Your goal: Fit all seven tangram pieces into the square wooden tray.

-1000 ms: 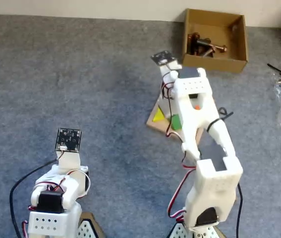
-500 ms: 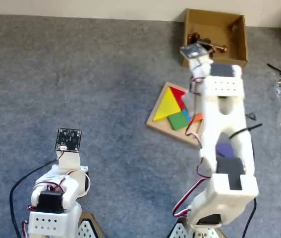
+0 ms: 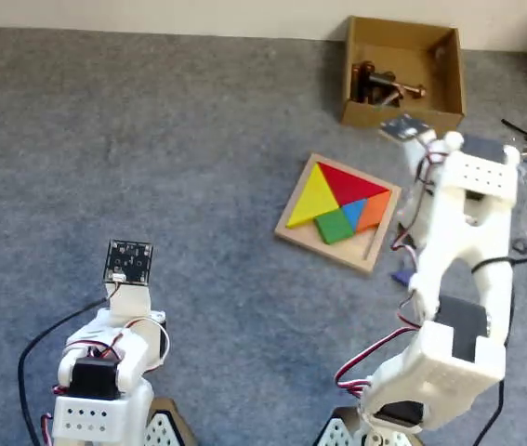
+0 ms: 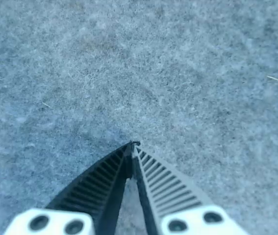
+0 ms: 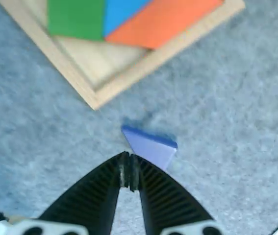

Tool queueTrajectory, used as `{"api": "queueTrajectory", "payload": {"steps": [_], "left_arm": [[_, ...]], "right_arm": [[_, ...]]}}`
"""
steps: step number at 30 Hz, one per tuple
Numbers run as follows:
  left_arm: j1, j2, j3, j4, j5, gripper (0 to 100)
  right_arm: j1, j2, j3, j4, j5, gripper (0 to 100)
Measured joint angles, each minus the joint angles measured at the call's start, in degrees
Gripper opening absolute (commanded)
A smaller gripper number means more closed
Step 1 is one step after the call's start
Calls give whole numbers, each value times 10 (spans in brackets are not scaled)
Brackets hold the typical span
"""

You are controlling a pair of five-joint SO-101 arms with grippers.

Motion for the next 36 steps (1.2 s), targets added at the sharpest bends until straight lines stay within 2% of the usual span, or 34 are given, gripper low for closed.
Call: {"api": "queueTrajectory", "payload": {"steps": [4,9,18,26,31,36], "left_arm": [[0,0,0,0,0,5],[0,0,0,0,0,5],[0,0,0,0,0,5],[0,0,0,0,0,5],[0,0,0,0,0,5],[0,0,0,0,0,5]], "right_arm": [[20,0,46,-33,18,17],[20,0,98,-40,88,17],[24,0,105,-43,210,18],[67,0,105,-44,306,29],[88,0,105,-44,323,127],[88,0,108,-44,325,146]]}}
